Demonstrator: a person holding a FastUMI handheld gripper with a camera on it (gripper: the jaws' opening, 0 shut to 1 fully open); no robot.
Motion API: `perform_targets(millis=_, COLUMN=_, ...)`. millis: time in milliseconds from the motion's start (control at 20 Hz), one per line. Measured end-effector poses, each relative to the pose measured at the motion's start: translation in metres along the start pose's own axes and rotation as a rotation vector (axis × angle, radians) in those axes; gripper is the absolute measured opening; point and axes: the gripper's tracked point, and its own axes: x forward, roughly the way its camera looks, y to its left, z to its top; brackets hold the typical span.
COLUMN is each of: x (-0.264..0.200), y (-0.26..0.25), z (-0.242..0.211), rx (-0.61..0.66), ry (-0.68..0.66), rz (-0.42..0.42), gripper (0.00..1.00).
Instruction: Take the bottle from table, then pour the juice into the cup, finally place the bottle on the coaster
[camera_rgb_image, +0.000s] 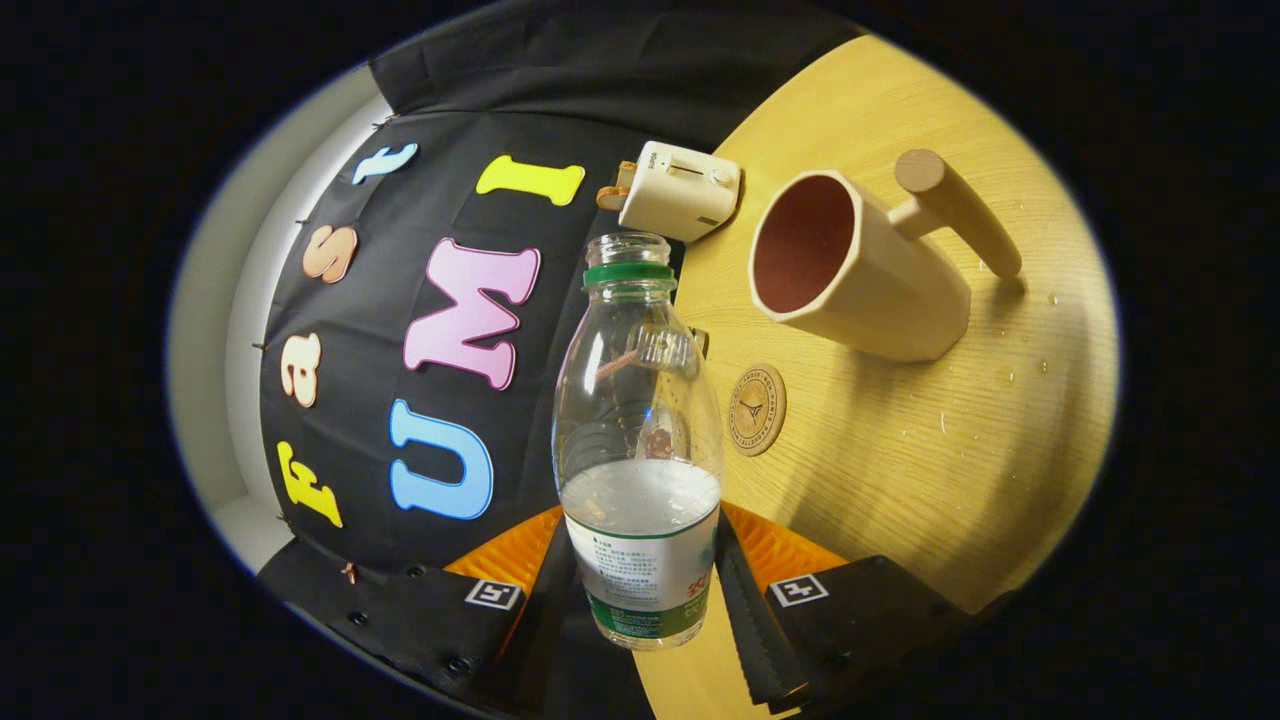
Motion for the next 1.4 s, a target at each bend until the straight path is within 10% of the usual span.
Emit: perform_targets(millis=1400, x=-0.002, y=0.003, z=0.012, rx=0.389, ry=0.093, rz=-0.004, gripper=0.75)
